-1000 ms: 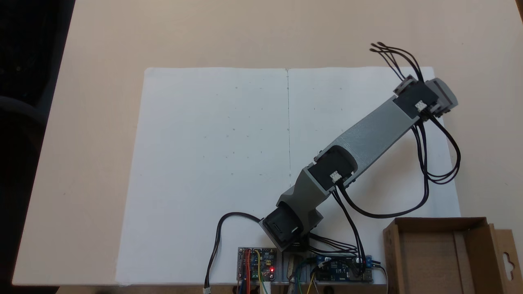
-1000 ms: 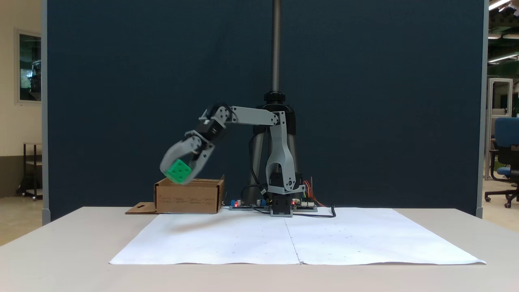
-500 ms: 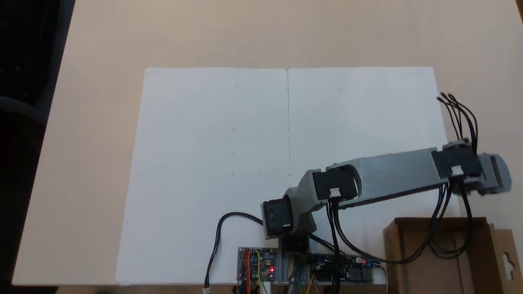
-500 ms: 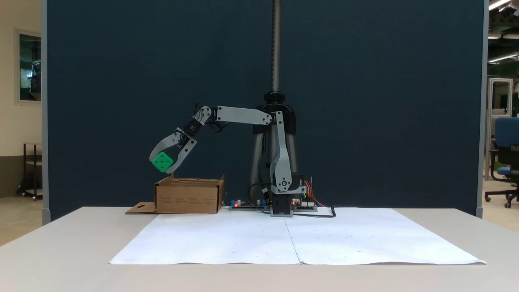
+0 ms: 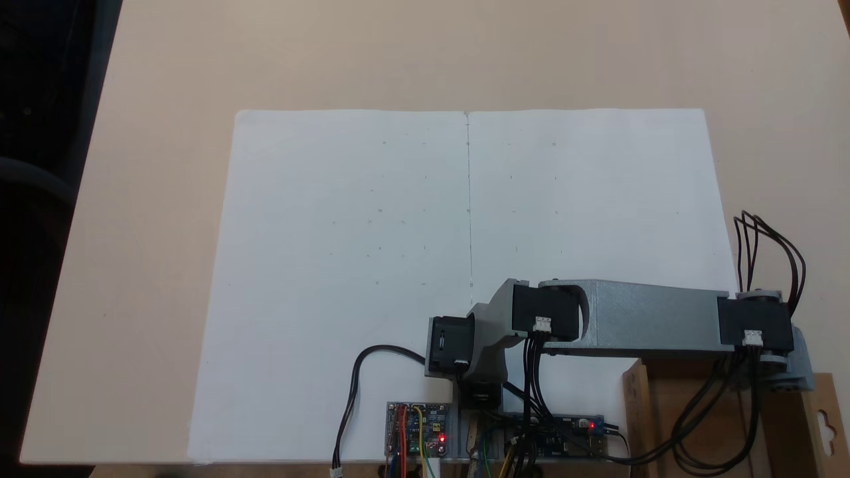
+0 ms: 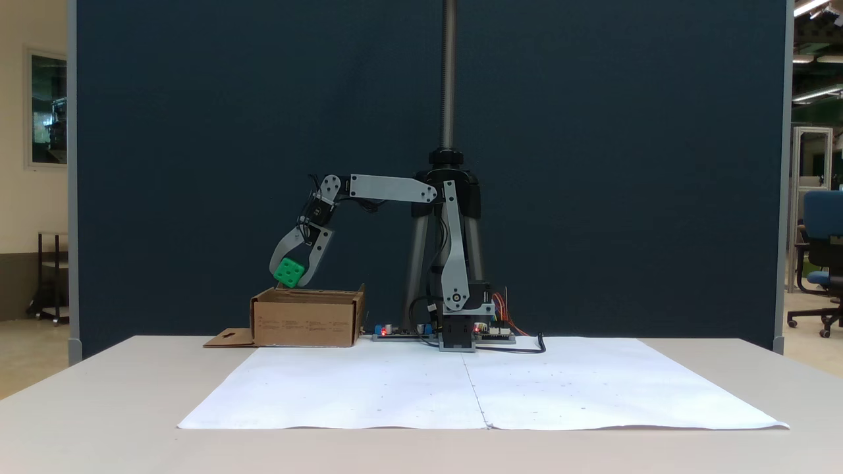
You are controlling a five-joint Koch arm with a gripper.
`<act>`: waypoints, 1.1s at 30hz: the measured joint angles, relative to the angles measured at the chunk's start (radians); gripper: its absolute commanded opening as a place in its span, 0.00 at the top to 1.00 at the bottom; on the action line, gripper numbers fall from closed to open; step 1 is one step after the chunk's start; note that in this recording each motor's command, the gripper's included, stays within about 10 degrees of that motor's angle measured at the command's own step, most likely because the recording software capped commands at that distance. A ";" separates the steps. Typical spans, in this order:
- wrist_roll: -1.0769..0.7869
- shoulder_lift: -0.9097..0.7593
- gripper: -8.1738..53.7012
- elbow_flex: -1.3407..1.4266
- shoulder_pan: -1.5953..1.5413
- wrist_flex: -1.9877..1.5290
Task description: Grasp a green dice and put it in the bin.
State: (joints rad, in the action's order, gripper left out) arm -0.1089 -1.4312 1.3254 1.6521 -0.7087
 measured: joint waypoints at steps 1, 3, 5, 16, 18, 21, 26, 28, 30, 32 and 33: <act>-0.015 0.000 0.67 0.000 0.012 0.000; -0.051 0.006 0.67 0.000 0.044 0.000; -0.092 0.012 0.67 0.000 0.069 0.000; -0.229 0.115 0.67 0.003 0.163 -0.002; -0.242 0.121 0.67 0.006 0.167 -0.002; -0.247 0.120 0.67 0.005 0.169 -0.002; -0.252 0.121 0.40 0.006 0.169 -0.040; -0.261 0.121 0.29 0.005 0.169 -0.077; -0.262 0.121 0.20 0.005 0.169 -0.089; -0.262 0.120 0.19 0.005 0.169 -0.091; -0.262 0.120 0.19 0.005 0.169 -0.092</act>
State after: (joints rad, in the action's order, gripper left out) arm -0.3712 -1.3116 1.3300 1.8208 -0.8007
